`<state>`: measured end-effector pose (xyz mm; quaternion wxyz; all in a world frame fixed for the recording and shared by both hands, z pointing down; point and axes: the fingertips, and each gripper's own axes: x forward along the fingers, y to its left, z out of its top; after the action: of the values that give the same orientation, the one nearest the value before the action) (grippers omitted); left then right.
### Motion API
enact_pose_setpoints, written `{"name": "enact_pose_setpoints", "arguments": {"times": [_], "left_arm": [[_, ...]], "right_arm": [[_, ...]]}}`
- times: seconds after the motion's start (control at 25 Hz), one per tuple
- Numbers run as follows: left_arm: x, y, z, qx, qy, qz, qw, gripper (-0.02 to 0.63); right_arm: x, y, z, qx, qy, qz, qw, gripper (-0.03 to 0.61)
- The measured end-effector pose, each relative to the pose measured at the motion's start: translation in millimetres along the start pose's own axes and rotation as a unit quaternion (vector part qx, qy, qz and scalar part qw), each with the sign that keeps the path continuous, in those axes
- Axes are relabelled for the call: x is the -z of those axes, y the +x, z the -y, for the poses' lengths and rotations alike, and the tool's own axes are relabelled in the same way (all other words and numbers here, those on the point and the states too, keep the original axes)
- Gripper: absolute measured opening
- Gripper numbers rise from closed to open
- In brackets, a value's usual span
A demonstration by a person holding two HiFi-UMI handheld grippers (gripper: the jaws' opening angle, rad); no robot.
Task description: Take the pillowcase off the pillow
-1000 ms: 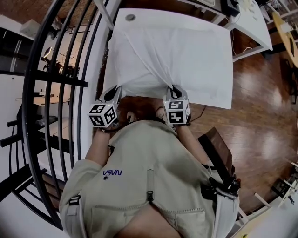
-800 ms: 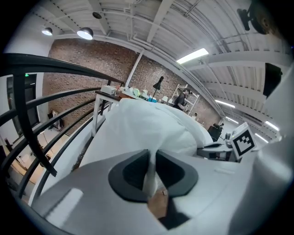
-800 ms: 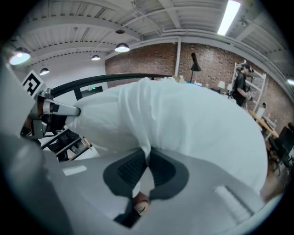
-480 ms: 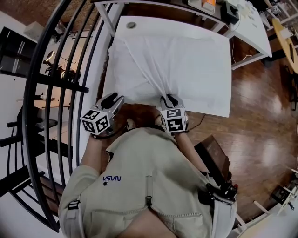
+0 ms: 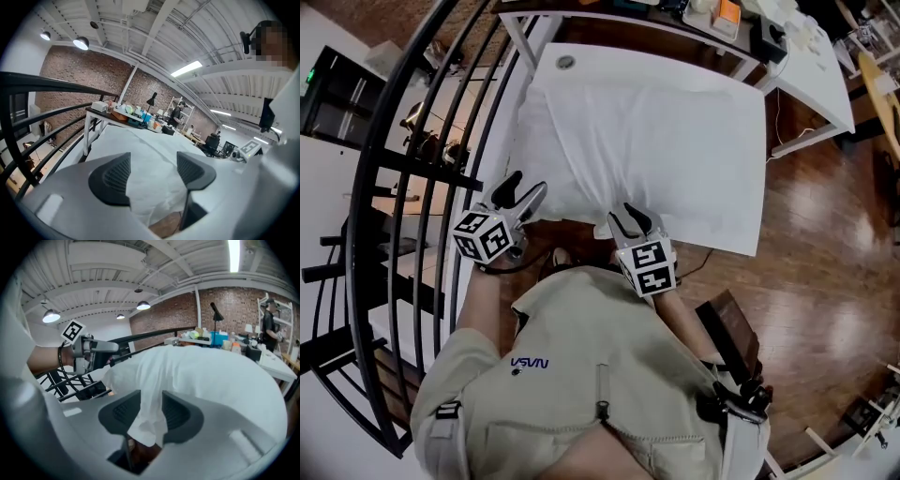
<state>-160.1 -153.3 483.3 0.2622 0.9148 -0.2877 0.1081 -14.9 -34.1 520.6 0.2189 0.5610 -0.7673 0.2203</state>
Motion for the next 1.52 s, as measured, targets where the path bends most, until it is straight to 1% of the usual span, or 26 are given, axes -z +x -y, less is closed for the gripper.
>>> {"name": "enact_pose_setpoints", "arguments": {"times": [0.12,0.24,0.32,0.48,0.72,0.84,0.92,1.0,1.12,1.28,1.4,1.48,1.52], "left_arm": [[-8.1,11.5,0.9,-0.014,0.009,0.004,0.9999,0.33],[-16.0,19.5,-5.6,-0.02,0.018,0.003,0.9996,0.331],[-22.2,26.7,-20.7,-0.022,0.021,0.001,0.9996,0.331],[-35.0,46.0,-57.2,-0.022,0.002,0.003,0.9998,0.331],[-67.1,84.3,-97.9,-0.001,-0.009,0.005,0.9999,0.331],[-66.1,109.2,-107.3,0.018,-0.018,-0.017,0.9995,0.339],[-59.4,121.5,-102.5,0.033,-0.029,-0.036,0.9984,0.337],[-50.4,130.2,-94.4,0.043,-0.03,-0.055,0.9971,0.331],[-36.2,140.6,-82.5,0.047,-0.012,-0.087,0.995,0.27],[-28.8,144.5,-71.4,0.037,0.029,-0.104,0.9934,0.172],[-28.4,140.2,-62.0,0.03,0.059,-0.101,0.9927,0.081],[-29.9,133.2,-54.5,0.027,0.073,-0.09,0.9929,0.045],[-30.9,128.9,-50.6,0.026,0.078,-0.084,0.993,0.037]], "right_arm": [[-16.3,-1.9,6.1,-0.008,-0.002,0.027,1.0,0.144],[-32.8,-0.2,8.9,-0.009,-0.002,0.048,0.999,0.144],[-47.8,4.5,8.0,-0.002,-0.003,0.063,0.998,0.144],[-72.2,22.2,2.7,0.016,-0.01,0.068,0.997,0.144],[-130.6,52.6,-1.3,0.042,-0.04,0.074,0.996,0.144],[-158.9,68.4,9.7,0.064,-0.053,0.076,0.994,0.144],[-171.2,74.0,18.5,0.075,-0.058,0.074,0.993,0.144],[-179.2,79.2,26.7,0.078,-0.059,0.072,0.993,0.144],[-187.5,91.1,39.0,0.072,-0.068,0.061,0.993,0.144],[-193.5,115.4,57.9,0.058,-0.08,0.035,0.994,0.144],[-183.2,141.8,71.8,0.048,-0.083,-0.003,0.995,0.144],[-169.4,158.1,76.4,0.044,-0.087,-0.038,0.995,0.164],[-162.6,164.1,76.4,0.042,-0.093,-0.054,0.993,0.164]]}}
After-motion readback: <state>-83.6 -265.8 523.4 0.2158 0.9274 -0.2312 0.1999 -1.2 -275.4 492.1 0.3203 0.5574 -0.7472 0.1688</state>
